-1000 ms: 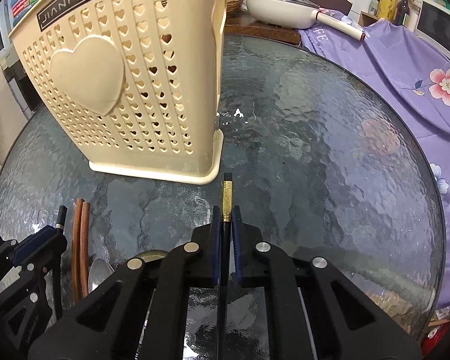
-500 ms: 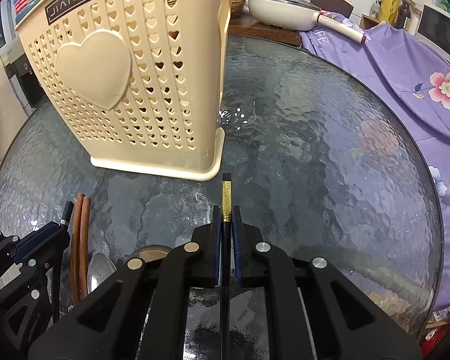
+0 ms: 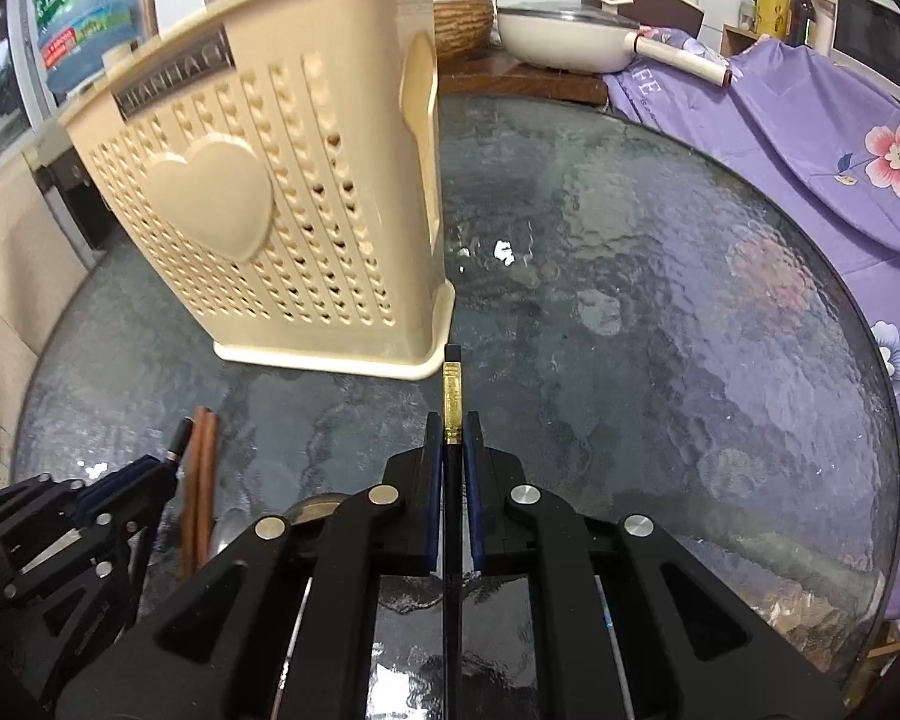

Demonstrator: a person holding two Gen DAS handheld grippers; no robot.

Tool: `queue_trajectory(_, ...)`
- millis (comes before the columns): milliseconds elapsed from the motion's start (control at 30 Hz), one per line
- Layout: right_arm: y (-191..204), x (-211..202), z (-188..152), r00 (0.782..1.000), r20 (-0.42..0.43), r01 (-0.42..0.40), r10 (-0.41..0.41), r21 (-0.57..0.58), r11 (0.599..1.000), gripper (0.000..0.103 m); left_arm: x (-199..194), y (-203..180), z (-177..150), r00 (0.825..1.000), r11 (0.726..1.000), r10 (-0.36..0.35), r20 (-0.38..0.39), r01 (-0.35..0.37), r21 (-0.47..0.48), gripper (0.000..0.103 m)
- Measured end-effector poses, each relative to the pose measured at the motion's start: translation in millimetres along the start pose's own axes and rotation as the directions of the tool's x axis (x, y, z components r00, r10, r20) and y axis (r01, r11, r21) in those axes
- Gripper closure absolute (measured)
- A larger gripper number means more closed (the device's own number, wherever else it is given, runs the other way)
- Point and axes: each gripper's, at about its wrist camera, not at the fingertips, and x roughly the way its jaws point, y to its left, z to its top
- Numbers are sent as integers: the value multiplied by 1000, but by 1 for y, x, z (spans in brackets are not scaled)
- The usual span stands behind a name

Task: Organize utensils
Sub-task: 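Grasp the gold-tipped black chopstick with the right tool while the left tool grasps another black chopstick, then lift both black chopsticks and carry them above the cream holder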

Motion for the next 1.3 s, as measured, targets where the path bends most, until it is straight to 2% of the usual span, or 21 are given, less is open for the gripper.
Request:
queue_trajectory(233, -6, -39, 9, 995, 85, -55, 55, -11, 998, 95, -28, -1, 10, 997, 999, -38, 64, 37, 7, 95)
queue_trajectory(567, -11, -104, 16, 974, 205, -87, 95, -46, 995, 95, -87, -3, 23, 978, 997, -82, 193, 79, 24, 96)
queue_trajectory(1067, -8, -173, 3, 942, 316, -83, 112, -104, 991, 95, -143, 2, 23, 944, 994, -108, 311, 100, 42, 96)
queue_trajectory(1300, -7, -186, 2, 936, 328, -94, 125, -110, 989, 95, -159, 2, 24, 933, 993, -115, 342, 105, 47, 96)
